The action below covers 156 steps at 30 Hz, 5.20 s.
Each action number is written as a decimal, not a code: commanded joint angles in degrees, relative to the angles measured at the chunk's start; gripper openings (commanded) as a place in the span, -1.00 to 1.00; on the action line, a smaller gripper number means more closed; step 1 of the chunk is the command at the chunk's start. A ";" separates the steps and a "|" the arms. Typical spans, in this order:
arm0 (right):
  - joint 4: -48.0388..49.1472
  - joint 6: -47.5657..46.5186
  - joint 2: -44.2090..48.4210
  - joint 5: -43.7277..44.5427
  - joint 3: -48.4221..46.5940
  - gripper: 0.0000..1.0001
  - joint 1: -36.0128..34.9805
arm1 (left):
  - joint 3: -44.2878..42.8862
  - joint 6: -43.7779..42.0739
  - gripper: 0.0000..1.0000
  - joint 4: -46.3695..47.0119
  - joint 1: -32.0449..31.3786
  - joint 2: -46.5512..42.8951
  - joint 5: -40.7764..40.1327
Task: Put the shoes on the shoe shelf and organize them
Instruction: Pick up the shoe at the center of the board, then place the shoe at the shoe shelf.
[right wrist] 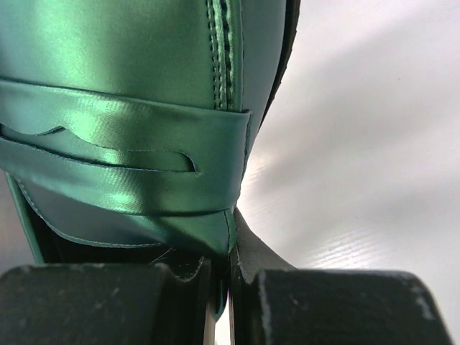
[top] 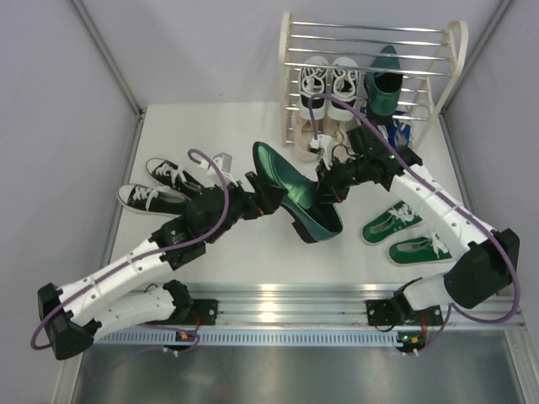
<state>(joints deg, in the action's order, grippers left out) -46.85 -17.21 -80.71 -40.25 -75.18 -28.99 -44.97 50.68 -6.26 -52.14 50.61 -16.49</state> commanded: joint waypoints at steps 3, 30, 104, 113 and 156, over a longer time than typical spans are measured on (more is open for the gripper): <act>1.06 -6.95 5.21 -6.51 0.38 -1.00 0.16 | -6.53 -2.86 0.96 2.74 3.26 5.20 6.73; -38.84 -71.56 20.06 -21.98 0.90 0.49 8.78 | -1.52 8.21 -1.00 12.06 19.62 7.48 26.16; -39.02 -39.30 18.14 11.51 -9.90 -1.00 28.47 | -2.67 -11.83 0.72 -8.67 23.14 -4.99 19.22; -38.84 -44.22 7.94 8.35 -18.33 -1.00 34.95 | -2.23 -12.97 0.72 -9.56 23.40 -5.35 18.51; -37.01 -56.18 -24.14 4.48 -52.17 -1.00 41.56 | -4.25 -12.44 0.70 -9.56 24.28 -3.06 20.45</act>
<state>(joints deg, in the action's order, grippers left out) -83.15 -71.48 -105.75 -32.45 -121.95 11.79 -47.77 37.82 -16.84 -28.16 48.14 3.62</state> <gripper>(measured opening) 0.040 0.853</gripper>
